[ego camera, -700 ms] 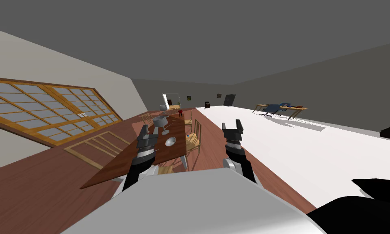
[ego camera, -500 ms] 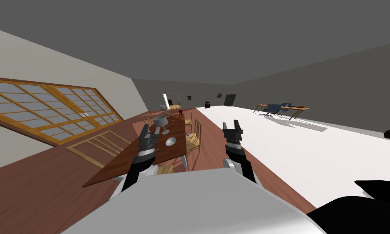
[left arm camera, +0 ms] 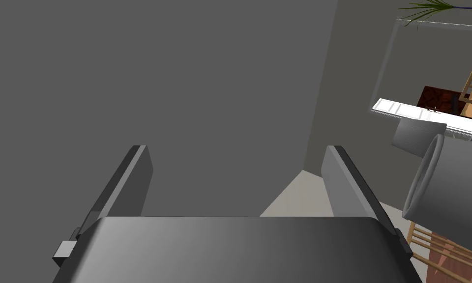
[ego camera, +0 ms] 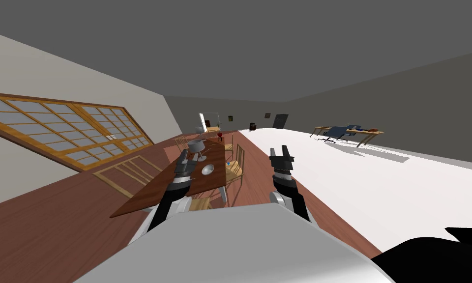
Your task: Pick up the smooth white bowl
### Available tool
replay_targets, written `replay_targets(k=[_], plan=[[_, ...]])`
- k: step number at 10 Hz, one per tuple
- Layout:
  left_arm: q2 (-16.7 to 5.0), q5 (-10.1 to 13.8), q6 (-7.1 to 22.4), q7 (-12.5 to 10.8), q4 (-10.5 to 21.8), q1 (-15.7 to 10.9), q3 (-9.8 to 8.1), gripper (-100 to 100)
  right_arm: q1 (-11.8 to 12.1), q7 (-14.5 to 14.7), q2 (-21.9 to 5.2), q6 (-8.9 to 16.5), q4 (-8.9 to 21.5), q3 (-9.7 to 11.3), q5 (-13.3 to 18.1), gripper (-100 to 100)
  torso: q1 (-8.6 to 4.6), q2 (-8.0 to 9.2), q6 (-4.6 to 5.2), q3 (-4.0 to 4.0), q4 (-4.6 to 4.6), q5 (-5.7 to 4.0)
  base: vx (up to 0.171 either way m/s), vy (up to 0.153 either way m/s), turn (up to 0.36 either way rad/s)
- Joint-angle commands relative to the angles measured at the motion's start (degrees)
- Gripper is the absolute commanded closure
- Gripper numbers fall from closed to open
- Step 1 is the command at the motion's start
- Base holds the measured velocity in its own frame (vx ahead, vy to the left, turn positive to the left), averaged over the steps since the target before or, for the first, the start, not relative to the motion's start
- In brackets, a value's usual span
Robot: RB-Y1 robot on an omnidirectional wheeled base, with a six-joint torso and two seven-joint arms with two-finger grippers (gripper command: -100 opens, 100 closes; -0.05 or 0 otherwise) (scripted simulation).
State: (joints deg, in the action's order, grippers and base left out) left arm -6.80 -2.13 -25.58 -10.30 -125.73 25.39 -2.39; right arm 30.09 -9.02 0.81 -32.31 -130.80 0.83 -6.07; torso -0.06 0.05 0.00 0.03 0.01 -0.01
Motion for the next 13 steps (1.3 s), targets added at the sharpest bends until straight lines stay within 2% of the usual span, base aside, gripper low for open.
replay_targets(k=[1, 2, 3, 5, 6, 7, 8, 9, 10, 11, 12, 13], plan=[[-0.92, 0.97, 2.73, -0.95, 1.62, -1.84, 0.54, -100, 0.00, 0.00, 0.00, 0.00, 0.00, 0.00, 0.00, 0, 0.00, 0.00, 0.00, 0.00, 0.00, 0.00, -0.014, -0.020, 0.070], [-1.32, 1.65, 4.04, -1.61, 2.61, -3.06, 0.84, -100, 0.00, 0.00, 0.00, 0.00, 0.00, 0.00, 0.00, 0, -0.01, -0.01, 0.00, -0.01, 0.00, 0.00, -0.012, -0.029, 0.063], [-1.32, 1.65, 4.64, -1.61, 2.61, -3.06, 0.84, -100, 0.00, 0.00, 0.00, 0.00, 0.00, 0.00, 0.00, 0, -0.04, -0.03, 0.00, -0.02, -0.01, -0.01, -0.008, -0.019, 0.017], [-1.80, 3.10, 8.07, -3.04, 4.87, -5.75, 1.48, -100, 0.00, 0.00, 0.00, 0.00, 0.00, 0.00, 0.00, 0, 0.01, -0.04, 0.00, -0.02, -0.01, 0.00, -0.009, -0.013, 0.062], [-1.80, 3.10, 8.85, -3.04, 4.87, -5.75, 1.48, -100, 0.00, 0.00, 0.00, 0.00, 0.00, 0.00, 0.00, 0, 0.01, -0.04, -0.01, -0.02, -0.01, 0.00, -0.008, -0.015, 0.021], [-1.94, 3.85, 10.86, -3.80, 6.15, -7.20, 1.82, -100, 0.00, 0.00, 0.00, 0.00, 0.00, 0.00, 0.00, 0, 0.00, -0.04, 0.00, -0.02, -0.01, 0.00, -0.010, -0.011, 0.028], [-1.94, 3.85, 11.13, -3.80, 6.15, -7.20, 1.82, -100, 0.00, 0.00, 0.00, 0.00, 0.00, 0.00, 0.00, 0, 0.01, -0.04, 0.00, -0.02, -0.01, 0.00, -0.007, -0.010, 0.022], [-2.04, 4.62, 13.28, -4.59, 7.53, -8.72, 2.17, -100, 0.00, 0.00, 0.00, 0.00, 0.00, 0.00, 0.00, 0, 0.02, -0.04, 0.00, -0.02, -0.01, 0.00, -0.008, -0.012, 0.052], [-2.04, 4.62, 13.52, -4.59, 7.53, -8.72, 2.17, -100, 0.00, 0.00, 0.00, 0.00, 0.00, 0.00, 0.00, 0, 0.02, -0.05, 0.00, -0.03, -0.01, 0.00, -0.006, -0.013, 0.018], [-2.12, 5.38, 15.86, -5.39, 9.01, -10.29, 2.53, -100, 0.00, 0.00, 0.00, 0.00, 0.00, 0.00, 0.00, 0, 0.01, -0.04, 0.00, -0.03, -0.01, 0.00, -0.010, -0.011, 0.037], [-2.12, 5.38, 16.01, -5.39, 9.01, -10.29, 2.53, -100, 0.00, 0.00, 0.00, 0.00, 0.00, 0.00, 0.00, 0, 0.01, -0.04, 0.00, -0.02, -0.01, 0.00, -0.008, -0.012, 0.020], [-2.20, 6.15, 18.04, -6.20, 10.61, -11.90, 2.91, -100, 0.00, 0.00, 0.00, 0.00, 0.00, 0.00, 0.00, 0, 0.01, -0.04, 0.00, -0.02, -0.01, 0.00, -0.006, -0.013, 0.034]])
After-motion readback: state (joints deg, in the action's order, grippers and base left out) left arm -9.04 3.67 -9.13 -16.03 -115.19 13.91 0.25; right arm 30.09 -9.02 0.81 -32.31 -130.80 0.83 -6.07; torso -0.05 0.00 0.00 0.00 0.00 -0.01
